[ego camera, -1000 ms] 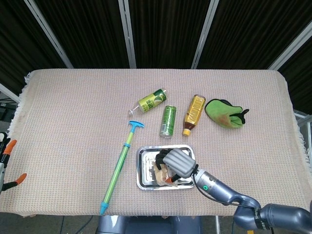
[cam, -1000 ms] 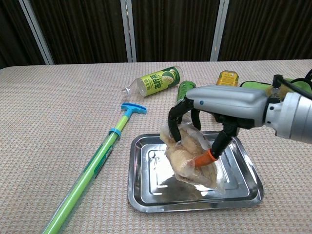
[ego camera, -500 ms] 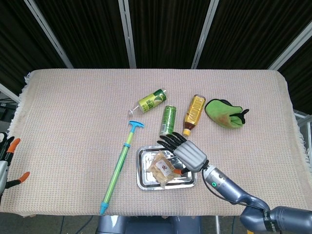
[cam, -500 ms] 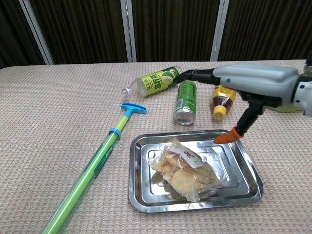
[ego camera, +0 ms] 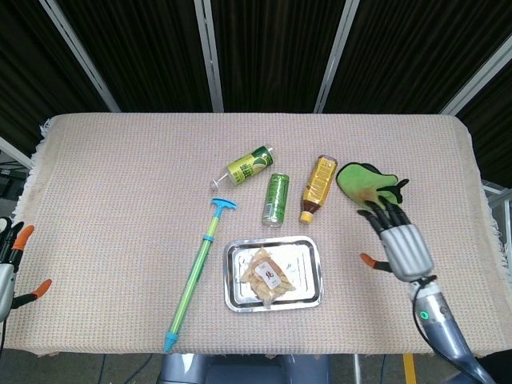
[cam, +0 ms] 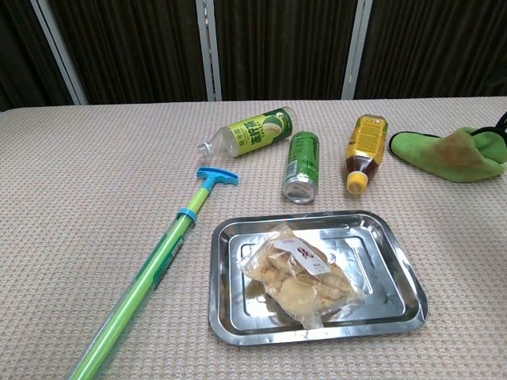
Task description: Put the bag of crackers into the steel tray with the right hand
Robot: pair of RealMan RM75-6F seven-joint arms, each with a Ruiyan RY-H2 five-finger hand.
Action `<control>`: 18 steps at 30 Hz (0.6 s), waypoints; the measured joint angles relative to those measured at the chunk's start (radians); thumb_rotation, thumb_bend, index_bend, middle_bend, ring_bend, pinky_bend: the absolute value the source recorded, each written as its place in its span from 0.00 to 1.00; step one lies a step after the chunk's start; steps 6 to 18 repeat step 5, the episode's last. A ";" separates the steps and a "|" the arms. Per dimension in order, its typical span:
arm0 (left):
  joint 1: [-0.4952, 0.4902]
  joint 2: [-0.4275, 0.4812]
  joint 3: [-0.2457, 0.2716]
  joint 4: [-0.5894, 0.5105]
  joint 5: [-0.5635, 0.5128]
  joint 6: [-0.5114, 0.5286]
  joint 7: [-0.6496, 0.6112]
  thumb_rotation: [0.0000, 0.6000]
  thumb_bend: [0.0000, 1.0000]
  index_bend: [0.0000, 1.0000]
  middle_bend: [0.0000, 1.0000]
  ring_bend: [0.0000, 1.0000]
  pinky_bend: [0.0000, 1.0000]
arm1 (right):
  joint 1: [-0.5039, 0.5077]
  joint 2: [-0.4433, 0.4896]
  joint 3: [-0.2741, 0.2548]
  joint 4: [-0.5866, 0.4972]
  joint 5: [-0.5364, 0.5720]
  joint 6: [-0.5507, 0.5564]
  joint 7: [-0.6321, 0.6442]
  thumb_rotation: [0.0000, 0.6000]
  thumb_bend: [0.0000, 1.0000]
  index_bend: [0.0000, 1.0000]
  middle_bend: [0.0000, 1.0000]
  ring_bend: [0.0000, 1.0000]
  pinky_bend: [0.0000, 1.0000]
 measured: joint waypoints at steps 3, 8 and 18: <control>0.009 -0.003 0.006 -0.001 0.006 0.011 0.000 1.00 0.16 0.07 0.00 0.00 0.00 | -0.086 0.002 -0.023 0.033 0.011 0.081 0.002 1.00 0.12 0.15 0.09 0.00 0.15; 0.013 -0.005 0.010 -0.001 0.013 0.018 0.000 1.00 0.16 0.07 0.00 0.00 0.00 | -0.126 0.004 -0.037 0.046 0.015 0.112 0.010 1.00 0.11 0.14 0.08 0.00 0.13; 0.013 -0.005 0.010 -0.001 0.013 0.018 0.000 1.00 0.16 0.07 0.00 0.00 0.00 | -0.126 0.004 -0.037 0.046 0.015 0.112 0.010 1.00 0.11 0.14 0.08 0.00 0.13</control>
